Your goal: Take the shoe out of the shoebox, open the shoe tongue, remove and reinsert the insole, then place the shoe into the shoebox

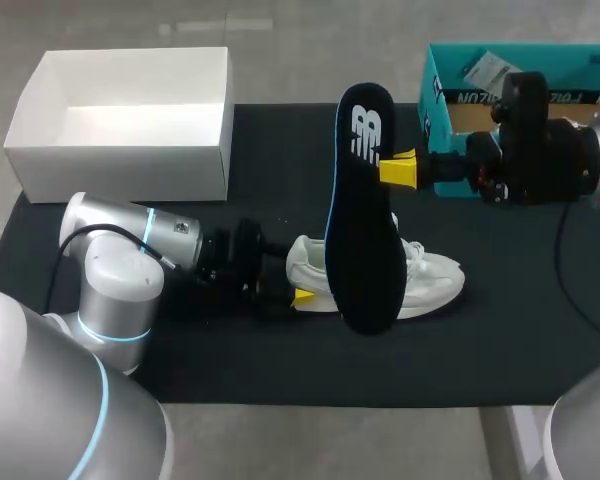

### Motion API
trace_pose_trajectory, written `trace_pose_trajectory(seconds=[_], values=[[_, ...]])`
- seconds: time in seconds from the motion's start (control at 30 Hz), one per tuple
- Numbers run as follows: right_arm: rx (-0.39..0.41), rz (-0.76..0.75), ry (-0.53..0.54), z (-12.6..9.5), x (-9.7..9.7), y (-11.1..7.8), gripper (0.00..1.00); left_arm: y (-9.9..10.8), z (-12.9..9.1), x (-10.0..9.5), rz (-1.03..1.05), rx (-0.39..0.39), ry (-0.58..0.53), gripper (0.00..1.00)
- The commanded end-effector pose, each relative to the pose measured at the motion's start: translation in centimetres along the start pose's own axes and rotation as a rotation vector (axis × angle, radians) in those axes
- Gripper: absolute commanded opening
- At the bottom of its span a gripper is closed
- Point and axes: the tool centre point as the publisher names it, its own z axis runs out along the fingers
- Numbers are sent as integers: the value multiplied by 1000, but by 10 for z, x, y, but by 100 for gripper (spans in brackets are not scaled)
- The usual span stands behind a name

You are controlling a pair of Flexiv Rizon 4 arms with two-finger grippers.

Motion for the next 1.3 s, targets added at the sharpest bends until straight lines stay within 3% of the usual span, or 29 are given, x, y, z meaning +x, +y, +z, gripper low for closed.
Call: trace_pose_trajectory(seconds=[0.03,0.33,0.37,0.5,0.53,0.57,1.0,1.3], values=[[0,1,-1,1,0,-1,0,0,1,1,0,0,-1,0],[0,1,-1,1,0,-1,0,0,1,1,0,0,-1,0],[0,1,-1,1,0,-1,0,0,1,1,0,0,-1,5],[0,1,-1,1,0,-1,0,0,1,1,0,0,-1,42],[0,1,-1,1,0,-1,0,0,1,1,0,0,-1,82],[0,1,-1,1,0,-1,0,0,1,1,0,0,-1,100],[0,1,-1,1,0,-1,0,-8,5,-7,21,-7,14,100],[0,1,-1,1,0,-1,0,-18,0,4,59,-64,55,100]])
